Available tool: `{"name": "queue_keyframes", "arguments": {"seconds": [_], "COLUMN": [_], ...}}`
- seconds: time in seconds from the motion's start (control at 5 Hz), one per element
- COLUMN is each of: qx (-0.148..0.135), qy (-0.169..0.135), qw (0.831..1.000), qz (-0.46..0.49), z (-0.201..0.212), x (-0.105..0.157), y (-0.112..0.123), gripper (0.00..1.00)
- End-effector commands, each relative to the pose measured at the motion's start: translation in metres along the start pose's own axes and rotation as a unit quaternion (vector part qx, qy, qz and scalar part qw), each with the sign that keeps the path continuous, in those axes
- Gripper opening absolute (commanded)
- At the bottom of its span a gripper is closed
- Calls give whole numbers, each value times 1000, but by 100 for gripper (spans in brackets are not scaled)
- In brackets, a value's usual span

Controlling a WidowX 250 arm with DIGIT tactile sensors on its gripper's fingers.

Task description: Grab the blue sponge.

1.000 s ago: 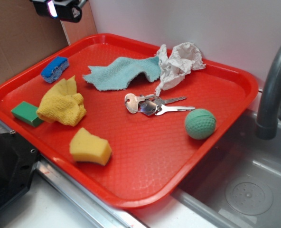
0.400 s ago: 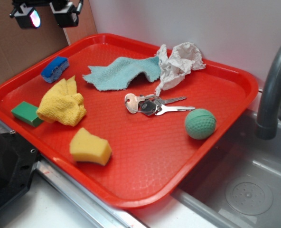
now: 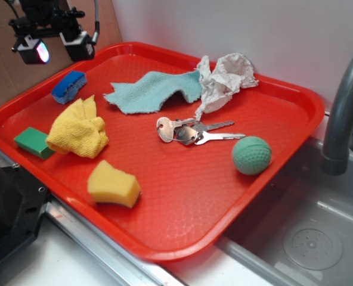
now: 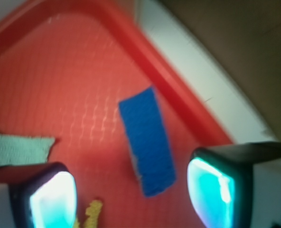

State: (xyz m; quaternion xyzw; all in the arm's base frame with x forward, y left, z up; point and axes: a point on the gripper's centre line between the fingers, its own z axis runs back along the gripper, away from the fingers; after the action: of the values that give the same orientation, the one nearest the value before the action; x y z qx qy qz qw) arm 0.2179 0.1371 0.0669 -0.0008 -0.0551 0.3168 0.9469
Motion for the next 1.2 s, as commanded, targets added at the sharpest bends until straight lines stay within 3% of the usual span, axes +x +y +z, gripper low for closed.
{"name": "queue_keyframes", "arguments": {"seconds": [0.0,0.2,0.4,0.6,0.8,1.0], "qx": [24,16,17,10,11,4], "qy": [-7,-7,6,15,22,-10], "qw": [1000,999,998,998,998,996], "qz": [-16,-33,-60,-61,-59,-87], "z": [-13,-20,-37,-46,-48,-12], "x": [2,8,5,0,-7,-7], "y": [25,24,9,-3,-8,-20], "gripper": [100,100,100,94,0,0]}}
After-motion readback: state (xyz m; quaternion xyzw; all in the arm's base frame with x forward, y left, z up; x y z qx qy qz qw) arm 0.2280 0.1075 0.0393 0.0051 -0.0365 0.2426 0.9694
